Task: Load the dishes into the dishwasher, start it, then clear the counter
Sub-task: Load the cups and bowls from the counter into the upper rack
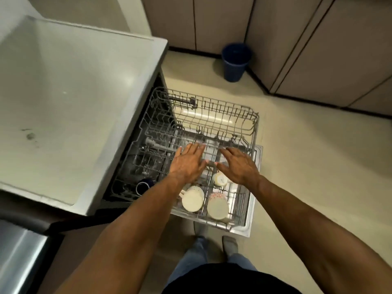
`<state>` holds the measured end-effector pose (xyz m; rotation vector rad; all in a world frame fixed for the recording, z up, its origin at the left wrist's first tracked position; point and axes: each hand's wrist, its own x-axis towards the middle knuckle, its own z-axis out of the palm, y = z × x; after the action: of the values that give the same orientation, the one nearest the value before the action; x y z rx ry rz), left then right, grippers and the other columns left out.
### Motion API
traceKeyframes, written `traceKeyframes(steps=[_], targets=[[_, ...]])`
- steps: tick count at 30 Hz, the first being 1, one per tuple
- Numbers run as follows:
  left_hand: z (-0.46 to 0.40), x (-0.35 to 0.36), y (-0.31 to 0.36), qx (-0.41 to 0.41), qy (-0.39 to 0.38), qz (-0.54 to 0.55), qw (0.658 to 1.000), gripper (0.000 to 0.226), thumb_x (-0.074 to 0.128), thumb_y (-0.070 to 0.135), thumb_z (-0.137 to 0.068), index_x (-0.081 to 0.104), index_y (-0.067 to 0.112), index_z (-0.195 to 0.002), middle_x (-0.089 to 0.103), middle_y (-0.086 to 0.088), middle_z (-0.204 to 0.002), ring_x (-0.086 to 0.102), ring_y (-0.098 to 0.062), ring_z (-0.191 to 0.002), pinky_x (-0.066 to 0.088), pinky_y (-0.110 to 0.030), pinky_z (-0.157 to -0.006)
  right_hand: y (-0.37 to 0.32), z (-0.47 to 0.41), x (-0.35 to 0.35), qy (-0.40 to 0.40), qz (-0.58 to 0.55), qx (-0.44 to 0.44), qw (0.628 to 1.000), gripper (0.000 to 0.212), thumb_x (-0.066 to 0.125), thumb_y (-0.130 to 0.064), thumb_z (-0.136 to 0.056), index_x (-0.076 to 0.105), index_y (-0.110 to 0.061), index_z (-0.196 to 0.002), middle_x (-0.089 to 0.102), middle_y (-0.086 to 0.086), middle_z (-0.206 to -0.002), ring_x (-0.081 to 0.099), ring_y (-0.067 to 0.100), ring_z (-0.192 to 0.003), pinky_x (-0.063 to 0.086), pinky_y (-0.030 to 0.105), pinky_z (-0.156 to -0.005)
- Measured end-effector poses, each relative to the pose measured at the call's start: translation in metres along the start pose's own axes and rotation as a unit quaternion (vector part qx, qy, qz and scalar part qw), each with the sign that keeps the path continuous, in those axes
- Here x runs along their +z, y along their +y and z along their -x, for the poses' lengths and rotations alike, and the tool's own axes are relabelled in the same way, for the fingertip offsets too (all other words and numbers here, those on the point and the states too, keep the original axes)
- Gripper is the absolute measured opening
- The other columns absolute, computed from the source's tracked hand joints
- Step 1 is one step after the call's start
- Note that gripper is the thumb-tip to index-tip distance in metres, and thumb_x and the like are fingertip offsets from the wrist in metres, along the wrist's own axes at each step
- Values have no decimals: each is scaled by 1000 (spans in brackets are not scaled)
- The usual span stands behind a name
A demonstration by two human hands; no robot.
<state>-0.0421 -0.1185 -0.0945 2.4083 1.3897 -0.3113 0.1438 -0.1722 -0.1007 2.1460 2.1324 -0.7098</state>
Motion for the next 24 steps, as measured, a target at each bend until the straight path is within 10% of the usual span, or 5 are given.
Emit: traceKeyframes(steps=[24], targets=[[248, -105, -33, -267, 232, -59, 933, 65, 21, 54, -101, 6, 23, -155, 9, 1, -163, 4, -17, -150, 4, -42, -120, -196, 58, -100, 101, 66, -353, 928, 67, 24, -64, -97, 28, -25, -151, 30, 3, -157, 21, 21, -147, 5, 57, -119]])
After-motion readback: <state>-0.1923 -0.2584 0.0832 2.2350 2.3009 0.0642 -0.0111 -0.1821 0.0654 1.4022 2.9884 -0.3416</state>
